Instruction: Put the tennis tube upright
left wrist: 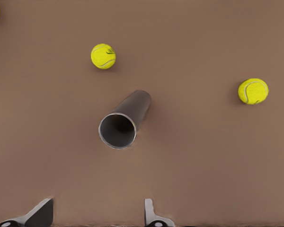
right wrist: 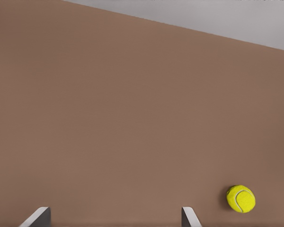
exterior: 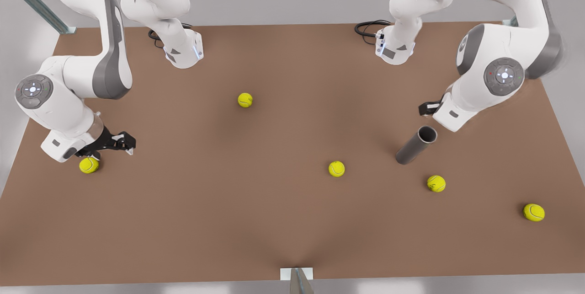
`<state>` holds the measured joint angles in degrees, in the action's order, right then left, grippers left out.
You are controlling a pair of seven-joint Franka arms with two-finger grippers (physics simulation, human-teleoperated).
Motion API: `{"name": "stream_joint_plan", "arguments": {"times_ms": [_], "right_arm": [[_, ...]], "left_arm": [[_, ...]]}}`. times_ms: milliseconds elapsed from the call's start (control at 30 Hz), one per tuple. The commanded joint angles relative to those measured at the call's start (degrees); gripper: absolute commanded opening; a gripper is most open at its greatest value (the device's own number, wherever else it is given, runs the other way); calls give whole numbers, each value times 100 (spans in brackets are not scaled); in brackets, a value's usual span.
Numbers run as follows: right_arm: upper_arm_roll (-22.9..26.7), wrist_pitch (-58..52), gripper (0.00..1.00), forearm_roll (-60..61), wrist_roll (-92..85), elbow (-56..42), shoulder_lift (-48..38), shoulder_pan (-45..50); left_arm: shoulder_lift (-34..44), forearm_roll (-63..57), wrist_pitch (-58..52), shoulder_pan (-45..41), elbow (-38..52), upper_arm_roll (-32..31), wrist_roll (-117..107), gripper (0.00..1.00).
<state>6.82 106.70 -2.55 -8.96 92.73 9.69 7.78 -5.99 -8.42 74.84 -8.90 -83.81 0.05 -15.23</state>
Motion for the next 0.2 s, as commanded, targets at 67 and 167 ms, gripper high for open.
{"name": "stream_joint_plan", "arguments": {"times_ms": [67,167], "right_arm": [[3,0,100,0,0,0,6,5],[3,0,100,0,0,0,6,5]], "left_arm": [[1346,710,1419,-428,-1718,154,64,100],[1249,684,1401,-419,-1735,154,64,100]]}}
